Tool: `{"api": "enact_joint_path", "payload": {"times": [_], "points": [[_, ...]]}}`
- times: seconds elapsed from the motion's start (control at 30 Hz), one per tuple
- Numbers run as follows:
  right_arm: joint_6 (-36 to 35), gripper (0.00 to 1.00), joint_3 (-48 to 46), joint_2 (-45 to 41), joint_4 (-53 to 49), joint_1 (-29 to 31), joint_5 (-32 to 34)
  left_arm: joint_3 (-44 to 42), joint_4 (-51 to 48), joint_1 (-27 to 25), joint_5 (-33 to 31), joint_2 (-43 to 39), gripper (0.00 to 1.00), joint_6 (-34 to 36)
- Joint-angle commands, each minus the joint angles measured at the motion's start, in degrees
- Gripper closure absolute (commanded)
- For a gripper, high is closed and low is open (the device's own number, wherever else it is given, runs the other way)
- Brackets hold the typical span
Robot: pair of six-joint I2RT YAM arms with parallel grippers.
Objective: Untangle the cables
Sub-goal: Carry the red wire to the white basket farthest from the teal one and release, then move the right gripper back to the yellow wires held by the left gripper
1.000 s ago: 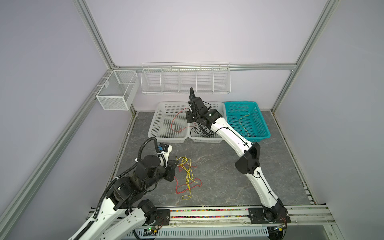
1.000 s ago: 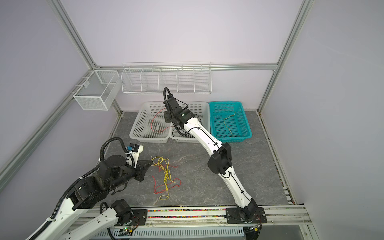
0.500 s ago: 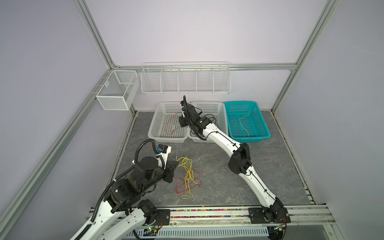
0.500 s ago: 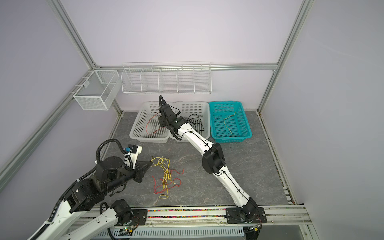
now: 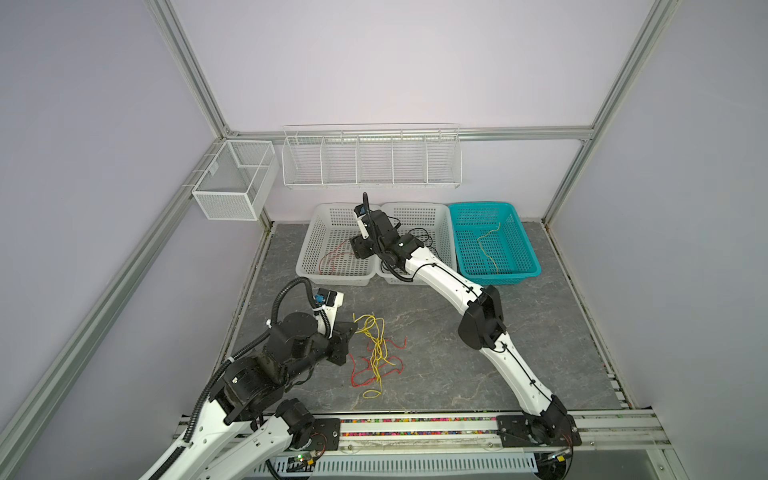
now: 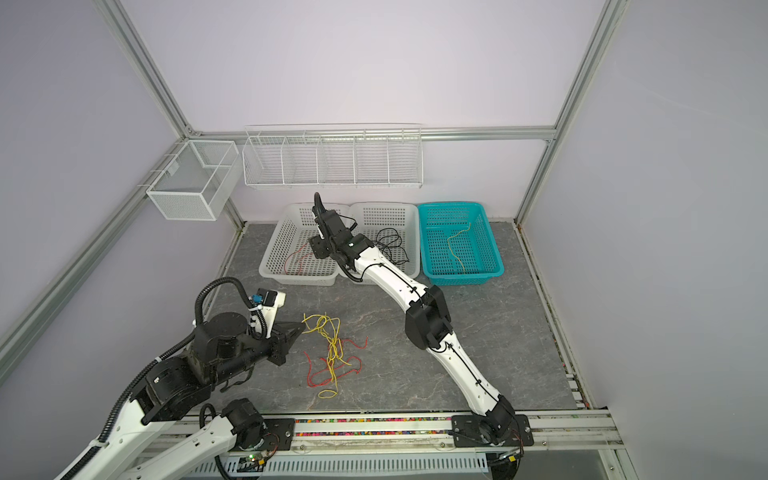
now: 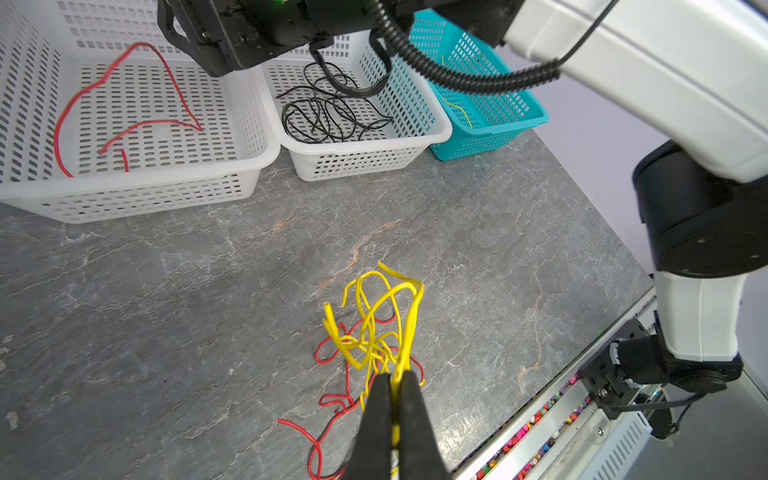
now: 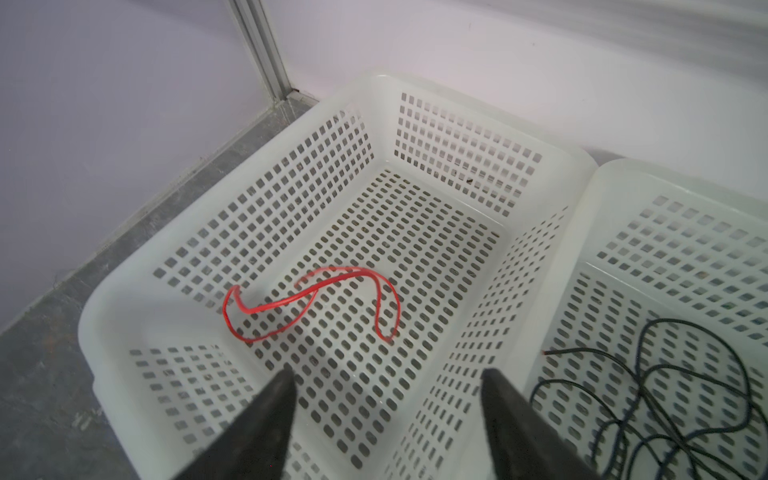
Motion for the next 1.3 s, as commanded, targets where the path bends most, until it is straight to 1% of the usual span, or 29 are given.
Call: {"api": "enact_joint_path", "payload": {"times": [0.0,0.07,0.17,0.27,0.37,0.43,0.53,0.57,0.63,0.67,0.83,0.97,1.0,1.13,1.27], "points": [[-1.2,0.12,-5.6,-11.1,-0.1,0.3,-0.1,-0.3,-0.1,0.1,-1.0,0.4,1.00,0.6],[-0.9,0.12,-11.5,-16.3,0.7,0.3,-0.4,-0.2,-0.1,0.1,-1.5,0.7,1.00,0.5],[0.3,0.12,-24.2,-25.8,4.4,0.3,-2.3,-0.3,-0.2,0.1,-2.2,1.1,1.00,0.4],[2.7,0.12,-39.8,-36.7,10.9,0.3,-4.2,-0.2,-0.2,0.1,-2.7,1.3,1.00,0.3],[7.5,0.12,-54.6,-47.3,16.0,0.3,-5.5,-0.4,-0.2,0.1,-3.0,1.5,1.00,0.1],[10.3,0.12,-62.6,-53.4,17.4,0.3,-8.7,-0.4,-0.1,0.1,-3.0,1.6,1.00,0.1],[14.5,0.12,-71.7,-59.1,18.9,0.7,-15.5,-0.5,0.2,0.1,-2.8,1.6,1.00,0.1],[16.0,0.12,-74.3,-60.2,19.9,1.1,-16.5,-0.5,0.1,0.1,-2.9,1.8,1.00,0.1],[18.2,0.12,-79.8,-62.0,22.8,2.7,-18.0,-0.5,0.2,0.1,-2.8,2.0,1.00,0.2],[18.6,0.12,-81.4,-62.3,23.3,3.6,-17.8,-0.5,0.2,0.1,-2.8,2.0,1.00,0.2],[21.6,0.12,-86.5,-61.2,25.8,9.2,-14.0,-0.5,0.2,0.1,-2.9,2.2,1.00,0.2],[24.5,0.02,-89.1,-60.2,28.8,12.6,-10.7,-0.5,0.2,0.1,-3.3,2.2,1.00,0.2],[25.2,0.01,-89.7,-59.8,29.9,13.1,-10.5,-0.5,0.2,0.1,-3.3,2.2,1.00,0.2],[27.7,0.23,-90.5,-56.8,34.0,13.9,-12.7,-0.5,0.3,0.1,-3.3,2.3,1.00,0.2],[29.4,0.35,-89.8,-54.1,35.4,14.6,-12.6,-0.5,0.2,0.1,-3.4,2.5,1.00,0.1]]}}
